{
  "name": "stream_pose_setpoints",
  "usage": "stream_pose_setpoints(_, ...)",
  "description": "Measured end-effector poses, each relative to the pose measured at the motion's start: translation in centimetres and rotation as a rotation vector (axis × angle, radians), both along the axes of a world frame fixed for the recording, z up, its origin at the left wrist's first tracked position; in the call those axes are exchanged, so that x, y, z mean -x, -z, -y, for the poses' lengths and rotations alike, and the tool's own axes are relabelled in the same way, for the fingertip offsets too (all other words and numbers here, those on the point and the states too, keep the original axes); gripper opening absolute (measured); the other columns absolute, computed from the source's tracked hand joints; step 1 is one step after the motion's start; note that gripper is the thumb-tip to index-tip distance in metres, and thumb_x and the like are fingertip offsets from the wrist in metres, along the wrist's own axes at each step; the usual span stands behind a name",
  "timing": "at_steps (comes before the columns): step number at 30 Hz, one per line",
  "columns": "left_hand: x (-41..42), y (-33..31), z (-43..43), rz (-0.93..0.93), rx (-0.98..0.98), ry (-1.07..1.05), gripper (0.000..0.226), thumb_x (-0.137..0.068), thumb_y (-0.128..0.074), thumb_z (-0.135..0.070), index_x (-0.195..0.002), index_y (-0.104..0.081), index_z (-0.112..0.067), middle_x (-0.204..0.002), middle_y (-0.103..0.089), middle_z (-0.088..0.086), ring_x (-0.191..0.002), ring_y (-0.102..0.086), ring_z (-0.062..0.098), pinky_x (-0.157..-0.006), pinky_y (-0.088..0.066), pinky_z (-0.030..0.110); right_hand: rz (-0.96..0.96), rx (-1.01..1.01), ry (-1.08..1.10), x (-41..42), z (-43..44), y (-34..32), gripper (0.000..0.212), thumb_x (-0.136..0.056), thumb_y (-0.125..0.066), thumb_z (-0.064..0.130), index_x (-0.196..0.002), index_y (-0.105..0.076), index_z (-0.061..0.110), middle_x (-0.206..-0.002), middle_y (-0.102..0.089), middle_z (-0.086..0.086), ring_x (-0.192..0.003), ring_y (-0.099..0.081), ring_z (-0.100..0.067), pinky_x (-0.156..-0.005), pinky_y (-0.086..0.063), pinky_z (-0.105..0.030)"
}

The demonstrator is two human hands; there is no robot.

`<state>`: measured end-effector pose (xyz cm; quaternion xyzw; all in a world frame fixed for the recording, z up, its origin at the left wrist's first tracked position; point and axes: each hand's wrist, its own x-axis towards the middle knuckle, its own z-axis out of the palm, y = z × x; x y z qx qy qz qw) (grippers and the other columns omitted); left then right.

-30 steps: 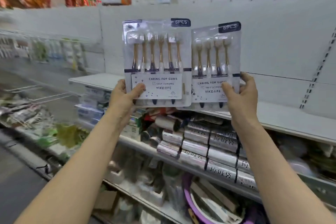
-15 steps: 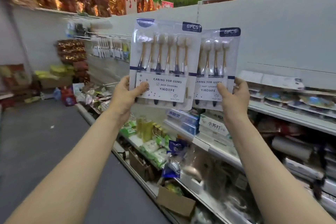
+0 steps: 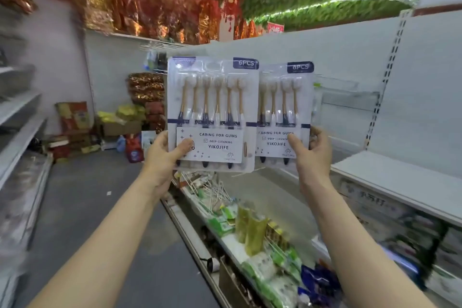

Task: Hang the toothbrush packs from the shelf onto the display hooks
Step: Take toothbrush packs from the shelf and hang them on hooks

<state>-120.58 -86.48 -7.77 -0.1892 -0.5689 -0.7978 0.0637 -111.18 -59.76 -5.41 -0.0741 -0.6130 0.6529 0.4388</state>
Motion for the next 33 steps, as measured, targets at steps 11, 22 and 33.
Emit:
stream_pose_setpoints(11,26.0,1.3,10.6,0.024,-0.070,-0.027,0.025,-0.084,-0.070,-0.011,-0.104,-0.061,-0.022,-0.093,-0.077,-0.006,-0.092,-0.071,0.015,-0.080,-0.058,0.032,-0.006,-0.013,0.035,25.4,7.9,-0.7,0.038,-0.090,-0.070,0.007,-0.121,-0.053,0.019,-0.106,-0.069,-0.004,-0.092,-0.069,-0.015,-0.070,-0.055,-0.019)
stream_pose_setpoints(22,52.0,1.8,22.2,0.103,0.013,0.188,0.052,-0.074,-0.075,-0.020,-0.122,-0.060,-0.013,-0.114,-0.073,0.009,-0.111,-0.067,0.031,-0.100,-0.049,0.052,0.021,0.059,0.246,46.8,19.5,1.9,0.040,-0.090,-0.070,0.004,-0.123,-0.051,0.016,-0.110,-0.066,-0.014,-0.082,-0.064,-0.013,-0.055,-0.050,-0.011)
stream_pose_setpoints(33,70.3,2.7,24.3,0.123,0.006,0.280,0.044,-0.077,-0.073,-0.019,-0.119,-0.060,-0.017,-0.109,-0.074,0.003,-0.107,-0.067,0.025,-0.095,-0.051,0.049,0.056,0.052,0.319,64.8,22.9,2.6,0.038,-0.091,-0.069,0.005,-0.123,-0.051,0.015,-0.107,-0.066,-0.013,-0.082,-0.064,-0.014,-0.055,-0.050,-0.015)
